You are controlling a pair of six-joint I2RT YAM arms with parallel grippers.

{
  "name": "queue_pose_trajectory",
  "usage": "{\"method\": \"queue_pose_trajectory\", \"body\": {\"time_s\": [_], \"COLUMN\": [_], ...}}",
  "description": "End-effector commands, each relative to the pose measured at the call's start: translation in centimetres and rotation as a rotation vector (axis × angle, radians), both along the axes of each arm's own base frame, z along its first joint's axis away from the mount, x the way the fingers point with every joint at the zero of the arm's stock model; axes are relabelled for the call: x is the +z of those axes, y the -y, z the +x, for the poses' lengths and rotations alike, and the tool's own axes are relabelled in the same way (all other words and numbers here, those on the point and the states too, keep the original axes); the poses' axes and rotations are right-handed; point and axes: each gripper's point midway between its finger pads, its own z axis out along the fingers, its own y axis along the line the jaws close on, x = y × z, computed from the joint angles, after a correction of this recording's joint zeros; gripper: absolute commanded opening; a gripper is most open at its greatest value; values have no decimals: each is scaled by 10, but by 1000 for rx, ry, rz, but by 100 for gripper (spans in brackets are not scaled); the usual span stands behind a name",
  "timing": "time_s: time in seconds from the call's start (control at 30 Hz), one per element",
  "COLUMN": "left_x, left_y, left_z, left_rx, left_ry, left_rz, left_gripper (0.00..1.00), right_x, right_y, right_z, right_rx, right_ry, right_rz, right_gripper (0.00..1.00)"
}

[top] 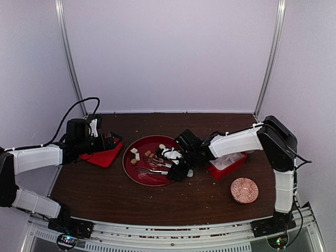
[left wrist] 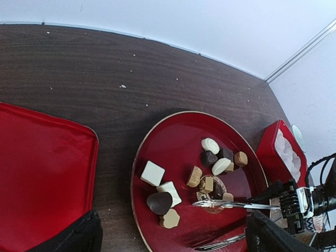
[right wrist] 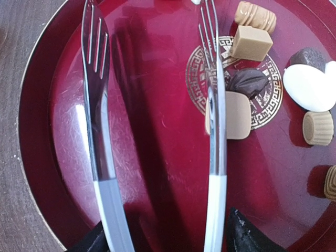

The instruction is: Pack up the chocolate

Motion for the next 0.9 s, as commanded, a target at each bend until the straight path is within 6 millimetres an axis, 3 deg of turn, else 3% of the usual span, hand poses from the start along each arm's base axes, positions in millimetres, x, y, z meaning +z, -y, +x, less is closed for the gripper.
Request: {"method": "queue_pose_trajectory", "body": {"time_s": [0.0,0.27,0.53,0.87], "left_x": [18,20,19,19], "left_y": [6,7,6,4], "left_z": [8,9,9,8], "left_rx": [-14,-13,-8,1], "left_ry": [62,66,64,64], "left_rz": [-27,-28,-30,-28], "left_gripper": [98,98,98,98], "right_x": [-18,-19,-16,-8], "right_y": [2,0,-1,9], "right_z": [-6,-1,-1,3], "right_rx": [-29,-71,-85,-203], "right_ry": [-24,5,11,49], "right_rz": [-33,7,44,77], "right_gripper": [67,64,53,62]}}
